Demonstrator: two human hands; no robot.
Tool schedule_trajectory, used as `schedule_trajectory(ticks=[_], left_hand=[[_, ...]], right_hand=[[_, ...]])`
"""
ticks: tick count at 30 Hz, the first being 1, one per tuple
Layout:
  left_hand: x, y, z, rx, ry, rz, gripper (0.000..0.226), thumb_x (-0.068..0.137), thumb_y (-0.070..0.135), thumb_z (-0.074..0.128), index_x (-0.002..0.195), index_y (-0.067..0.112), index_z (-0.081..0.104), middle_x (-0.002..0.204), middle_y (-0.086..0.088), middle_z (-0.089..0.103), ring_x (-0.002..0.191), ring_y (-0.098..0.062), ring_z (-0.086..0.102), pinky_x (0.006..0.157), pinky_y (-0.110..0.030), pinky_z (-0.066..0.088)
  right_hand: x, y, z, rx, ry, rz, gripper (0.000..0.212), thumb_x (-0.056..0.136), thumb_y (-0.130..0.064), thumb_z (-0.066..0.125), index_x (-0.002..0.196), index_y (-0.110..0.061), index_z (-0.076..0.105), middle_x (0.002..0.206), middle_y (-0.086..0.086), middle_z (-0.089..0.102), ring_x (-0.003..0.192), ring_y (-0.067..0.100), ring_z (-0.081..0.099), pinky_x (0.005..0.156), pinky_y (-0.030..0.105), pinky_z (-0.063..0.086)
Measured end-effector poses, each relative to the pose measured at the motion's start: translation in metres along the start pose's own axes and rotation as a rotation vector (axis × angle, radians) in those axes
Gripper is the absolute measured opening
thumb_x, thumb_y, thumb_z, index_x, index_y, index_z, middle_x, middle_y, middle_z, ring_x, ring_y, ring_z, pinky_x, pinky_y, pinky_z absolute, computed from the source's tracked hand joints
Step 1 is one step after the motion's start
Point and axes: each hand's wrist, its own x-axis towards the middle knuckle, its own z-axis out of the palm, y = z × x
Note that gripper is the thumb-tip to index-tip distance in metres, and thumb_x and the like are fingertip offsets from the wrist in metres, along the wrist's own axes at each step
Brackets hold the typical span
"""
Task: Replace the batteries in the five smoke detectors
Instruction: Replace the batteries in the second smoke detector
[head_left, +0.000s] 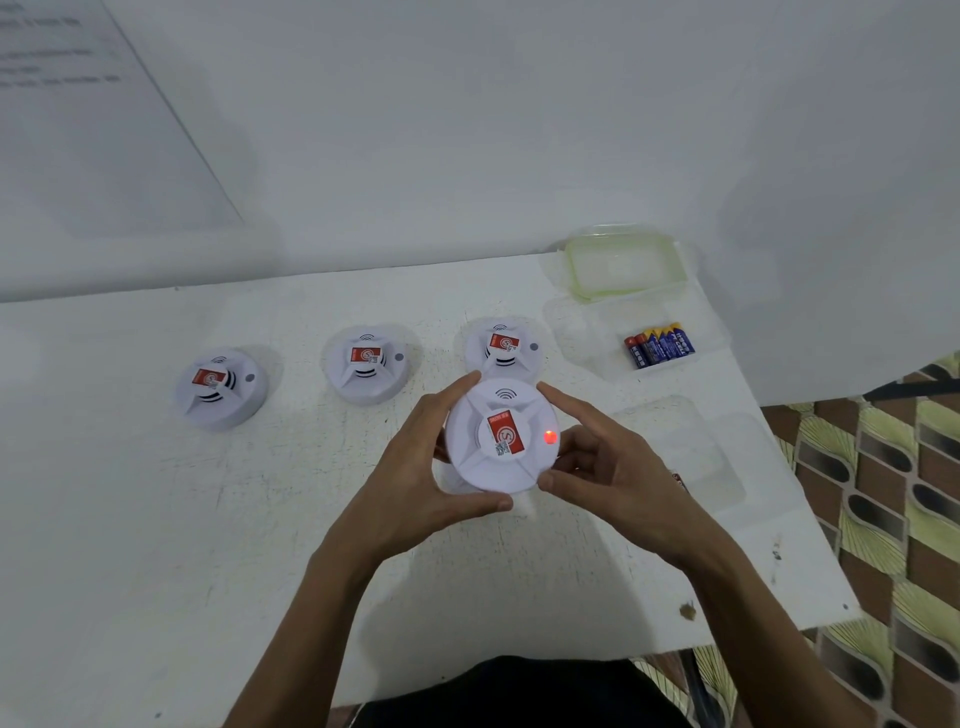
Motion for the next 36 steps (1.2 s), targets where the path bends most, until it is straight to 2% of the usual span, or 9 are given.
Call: schedule_trajectory(ticks=[5,12,16,22,36], left_hand=[[-0.0005,0.0025,-0.0007,0.004,-0.010,-0.004,0.101,0.063,0.035,0.087,0.137,0.054,0.021,0.136,0.025,0.039,0.115,0.017,0.041,0.087,-0.004,0.038],[0.0003,0.0023,-0.0002,-0.002,-0.005,-0.009,0.101,0.062,0.035,0.087,0.136,0.055,0.021,0.136,0.025,0.039,0.116,0.016,0.042,0.087,-0.007,0.039],[-0.0002,0.0015,-0.0006,-0.002,-0.013,-0.012,0.101,0.063,0.035,0.087,0.138,0.052,0.022,0.137,0.026,0.038,0.117,0.017,0.040,0.089,-0.005,0.038],[-0.0009,-0.0002,-0.0009,0.010,-0.021,-0.011,0.101,0.064,0.036,0.086,0.140,0.050,0.022,0.140,0.022,0.039,0.118,0.013,0.041,0.089,-0.009,0.040],[-0.0015,-0.0029,-0.0002,0.010,-0.021,0.006,0.102,0.064,0.036,0.086,0.142,0.046,0.022,0.141,0.021,0.039,0.118,0.012,0.042,0.090,-0.008,0.039]], right_hand=[[0.0003,0.0015,-0.0014,0.004,-0.005,-0.002,0.075,0.087,-0.006,0.069,0.146,-0.038,0.035,0.099,0.010,0.069,0.091,0.026,0.068,0.087,0.037,0.058],[0.0012,0.0025,-0.0024,-0.040,-0.003,-0.010,0.074,0.088,-0.009,0.069,0.146,-0.040,0.035,0.098,0.004,0.069,0.084,0.023,0.067,0.082,0.033,0.059],[0.0008,0.0015,-0.0036,-0.061,-0.005,-0.016,0.073,0.088,-0.012,0.069,0.145,-0.043,0.035,0.099,0.006,0.067,0.079,0.023,0.065,0.079,0.034,0.059],[-0.0008,0.0004,-0.0044,-0.085,-0.008,-0.026,0.073,0.088,-0.013,0.069,0.145,-0.043,0.034,0.095,0.000,0.068,0.073,0.018,0.064,0.076,0.036,0.058],[-0.0011,0.0016,-0.0034,-0.124,-0.004,-0.028,0.073,0.089,-0.017,0.069,0.145,-0.045,0.032,0.097,-0.003,0.069,0.074,0.018,0.065,0.078,0.035,0.059]])
